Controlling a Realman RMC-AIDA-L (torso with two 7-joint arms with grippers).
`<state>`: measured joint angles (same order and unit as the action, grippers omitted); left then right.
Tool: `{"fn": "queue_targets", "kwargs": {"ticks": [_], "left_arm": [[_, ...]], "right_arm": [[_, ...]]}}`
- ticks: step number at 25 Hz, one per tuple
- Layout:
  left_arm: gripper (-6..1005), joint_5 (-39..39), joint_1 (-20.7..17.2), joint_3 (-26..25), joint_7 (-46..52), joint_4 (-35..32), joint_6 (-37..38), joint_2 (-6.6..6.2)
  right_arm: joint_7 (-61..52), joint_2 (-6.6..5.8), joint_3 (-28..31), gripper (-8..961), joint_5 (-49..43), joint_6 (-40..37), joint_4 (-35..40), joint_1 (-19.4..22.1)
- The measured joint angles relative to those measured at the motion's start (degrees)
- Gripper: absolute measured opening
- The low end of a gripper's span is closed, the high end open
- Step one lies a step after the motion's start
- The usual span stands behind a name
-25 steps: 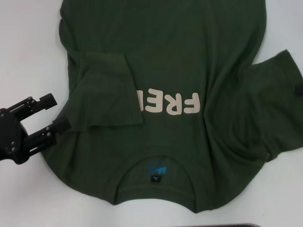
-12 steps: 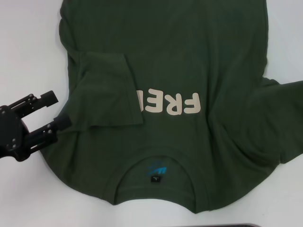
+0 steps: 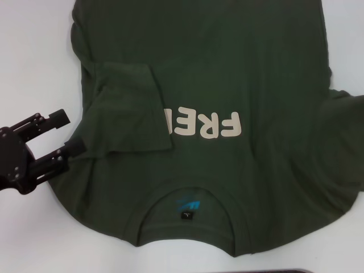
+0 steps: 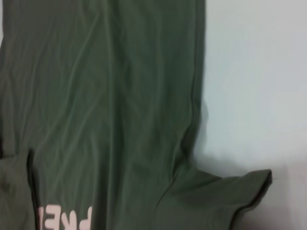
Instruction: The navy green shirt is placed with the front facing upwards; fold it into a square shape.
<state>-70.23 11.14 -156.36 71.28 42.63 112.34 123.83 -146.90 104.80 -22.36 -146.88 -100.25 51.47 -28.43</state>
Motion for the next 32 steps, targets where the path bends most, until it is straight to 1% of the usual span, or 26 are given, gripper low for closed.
{"fn": "queue_targets", "kwargs": {"ticks": [4,11,19,23,26,32], "left_arm": [[691,0.0,0.03,0.0,0.0,0.0,0.03,0.0],[690,0.0,-0.05,0.0,0.0,0.0,0.1,0.0],[691,0.0,-0.16,0.0,-0.01,0.0,0.07,0.0],[691,0.0,0.1,0.0,-0.05,0.0,-0.03,0.0],[691,0.0,0.32,0.0,-0.06,0.0,-0.06,0.0],[691,-0.01,0.48,-1.28,-0.23,0.0,-0.12,0.0]], "right_arm": [[-0.18,-0.04,1.39,16,0.0,-0.03,0.75,0.39],[-0.16,-0.02,1.51,15,0.57,-0.73,0.82,-0.26],[0.01,0.03,1.48,15,5.21,-7.17,0.76,-2.24],[0.09,0.9,1.14,16,5.42,-8.05,-0.91,-3.96],[0.43,1.68,0.96,16,5.48,-7.24,-3.33,-5.47],[2.61,3.57,0.79,16,6.32,-3.29,-11.75,-9.19]]}}
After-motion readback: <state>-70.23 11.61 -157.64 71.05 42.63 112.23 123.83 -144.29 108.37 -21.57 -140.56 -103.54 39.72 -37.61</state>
